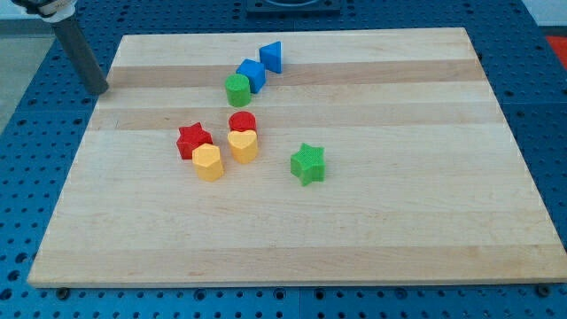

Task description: Push the red circle to the right of the red star

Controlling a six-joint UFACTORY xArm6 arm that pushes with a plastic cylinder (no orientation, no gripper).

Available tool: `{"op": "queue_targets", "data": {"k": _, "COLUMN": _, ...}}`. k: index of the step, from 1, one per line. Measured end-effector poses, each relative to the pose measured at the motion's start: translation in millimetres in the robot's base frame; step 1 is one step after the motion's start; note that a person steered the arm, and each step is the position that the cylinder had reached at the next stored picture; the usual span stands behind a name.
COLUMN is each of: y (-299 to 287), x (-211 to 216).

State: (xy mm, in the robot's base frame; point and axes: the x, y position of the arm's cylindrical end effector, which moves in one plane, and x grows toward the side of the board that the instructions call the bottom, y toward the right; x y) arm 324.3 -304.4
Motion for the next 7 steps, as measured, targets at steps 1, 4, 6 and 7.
{"op": "queue_targets", "data": {"k": 1, "y": 96.0, "x": 28.1}}
{"op": "queue_targets", "data": {"k": 4, "y": 209.2, "x": 68.7}}
{"op": "queue_targets", "data": {"k": 6, "y": 285.3, "x": 63.5}}
{"op": "queue_targets", "data": {"k": 7, "y": 344.3, "x": 78.7}}
